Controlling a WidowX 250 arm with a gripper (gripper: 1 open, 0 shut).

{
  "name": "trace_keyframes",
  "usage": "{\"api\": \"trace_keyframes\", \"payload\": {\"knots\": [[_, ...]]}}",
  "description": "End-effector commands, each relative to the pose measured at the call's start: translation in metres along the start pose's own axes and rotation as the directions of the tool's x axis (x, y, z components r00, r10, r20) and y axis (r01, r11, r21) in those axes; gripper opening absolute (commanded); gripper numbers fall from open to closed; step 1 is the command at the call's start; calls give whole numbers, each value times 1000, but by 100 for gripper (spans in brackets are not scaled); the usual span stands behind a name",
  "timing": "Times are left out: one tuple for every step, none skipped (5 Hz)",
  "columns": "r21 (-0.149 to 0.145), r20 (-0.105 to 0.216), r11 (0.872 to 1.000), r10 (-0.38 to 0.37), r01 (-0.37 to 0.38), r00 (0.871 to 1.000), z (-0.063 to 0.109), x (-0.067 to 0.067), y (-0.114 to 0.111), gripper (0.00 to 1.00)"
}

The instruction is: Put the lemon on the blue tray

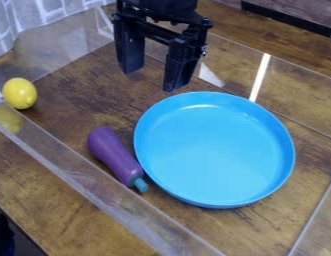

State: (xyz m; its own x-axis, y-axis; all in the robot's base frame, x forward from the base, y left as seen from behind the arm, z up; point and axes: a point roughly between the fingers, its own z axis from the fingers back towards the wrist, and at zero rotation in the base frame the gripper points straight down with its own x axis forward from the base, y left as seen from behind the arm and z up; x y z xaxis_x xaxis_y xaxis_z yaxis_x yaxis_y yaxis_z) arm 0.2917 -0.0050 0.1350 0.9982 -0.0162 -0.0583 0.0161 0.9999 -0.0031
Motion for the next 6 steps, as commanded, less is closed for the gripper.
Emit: {"api": "trace_keyframes", "payload": {"knots": [[0,-15,1000,32,-32,999,-9,-1,5,100],[4,-28,1000,-3,3,1000,-2,-11,23,100],[15,-41,1000,-18,18,999,-2,-24,48,100],[16,-33,1000,8,-7,999,-5,-32,67,100],[23,-31,999,42,-41,999,-10,-27,93,100],[30,-29,997,79,-78,996,-15,-24,116,100]]}}
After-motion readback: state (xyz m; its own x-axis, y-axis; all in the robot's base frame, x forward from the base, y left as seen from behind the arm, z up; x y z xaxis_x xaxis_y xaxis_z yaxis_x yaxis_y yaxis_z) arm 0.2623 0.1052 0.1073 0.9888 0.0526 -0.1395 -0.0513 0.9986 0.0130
